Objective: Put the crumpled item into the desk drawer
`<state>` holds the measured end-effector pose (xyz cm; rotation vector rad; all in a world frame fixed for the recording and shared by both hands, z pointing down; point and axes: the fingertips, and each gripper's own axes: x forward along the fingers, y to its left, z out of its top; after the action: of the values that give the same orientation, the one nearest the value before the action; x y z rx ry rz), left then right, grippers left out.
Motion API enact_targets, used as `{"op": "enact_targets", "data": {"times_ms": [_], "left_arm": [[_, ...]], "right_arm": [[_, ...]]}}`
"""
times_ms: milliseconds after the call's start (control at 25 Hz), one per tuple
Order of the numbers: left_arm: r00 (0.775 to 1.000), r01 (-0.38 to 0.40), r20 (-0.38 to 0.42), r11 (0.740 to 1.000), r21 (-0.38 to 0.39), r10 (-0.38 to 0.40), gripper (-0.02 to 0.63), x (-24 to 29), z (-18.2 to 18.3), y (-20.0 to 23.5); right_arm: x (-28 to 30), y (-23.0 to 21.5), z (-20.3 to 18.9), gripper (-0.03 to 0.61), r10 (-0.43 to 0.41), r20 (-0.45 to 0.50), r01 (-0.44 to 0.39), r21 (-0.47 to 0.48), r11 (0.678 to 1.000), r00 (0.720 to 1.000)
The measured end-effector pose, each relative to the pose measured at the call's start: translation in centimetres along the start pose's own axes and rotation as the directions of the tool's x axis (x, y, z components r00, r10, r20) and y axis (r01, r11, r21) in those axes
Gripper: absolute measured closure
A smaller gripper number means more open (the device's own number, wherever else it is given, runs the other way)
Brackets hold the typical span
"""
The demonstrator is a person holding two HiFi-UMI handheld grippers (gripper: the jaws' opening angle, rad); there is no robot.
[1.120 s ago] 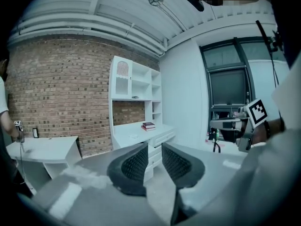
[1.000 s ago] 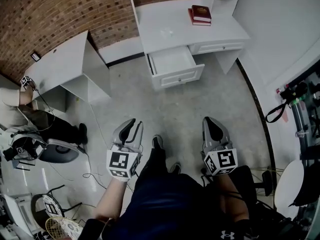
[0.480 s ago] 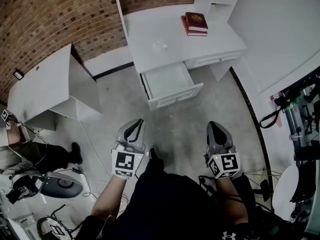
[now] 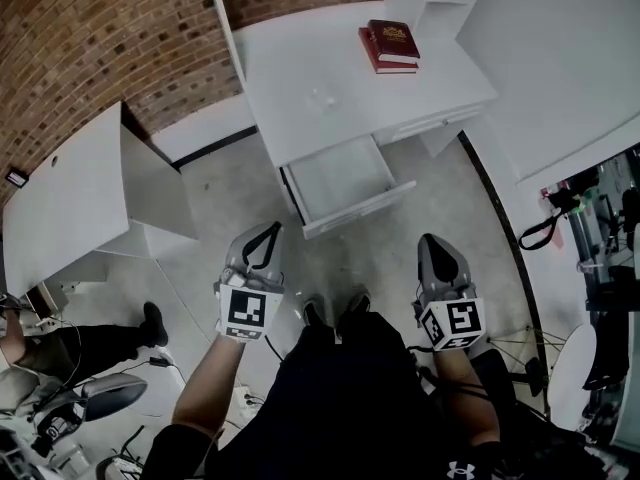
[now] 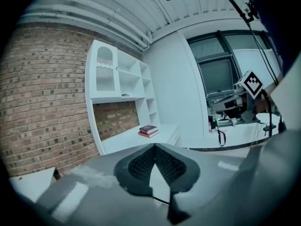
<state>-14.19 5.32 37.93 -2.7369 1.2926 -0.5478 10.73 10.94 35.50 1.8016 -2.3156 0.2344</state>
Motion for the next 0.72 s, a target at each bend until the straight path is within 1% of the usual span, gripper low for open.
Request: {"op": "enact_targets", "data": {"times_ms": [200, 440, 640, 720], "left_arm": [[1.0, -0.011, -0.012, 0.997, -0.075, 0.01, 0.608, 4.3, -0.9, 2.4], [0.997, -0.045, -0.072, 0.997, -0.054, 0.042, 0.583, 9.8, -1.1, 5.6], [0.991, -0.063, -0.126, 0.995, -0.078, 0.053, 0.559, 15.0, -1.0, 7.8], [0.988, -0.057, -0.146, 0.995, -0.082, 0.045, 0.534, 17.4, -1.0, 8.4]], "right_arm": [[4.3, -1.1, -0.6, 0.575, 0.031, -0.007, -0.031, 0.005, 0.999, 0.999], [10.3, -3.1, -0.2, 0.575, 0.095, 0.019, -0.096, 0.045, 0.994, 0.995], [14.4, -5.9, 0.3, 0.575, 0.143, 0.04, -0.145, 0.063, 0.987, 0.989], [15.8, -7.0, 0.3, 0.575, 0.158, 0.033, -0.16, 0.07, 0.985, 0.987]]}}
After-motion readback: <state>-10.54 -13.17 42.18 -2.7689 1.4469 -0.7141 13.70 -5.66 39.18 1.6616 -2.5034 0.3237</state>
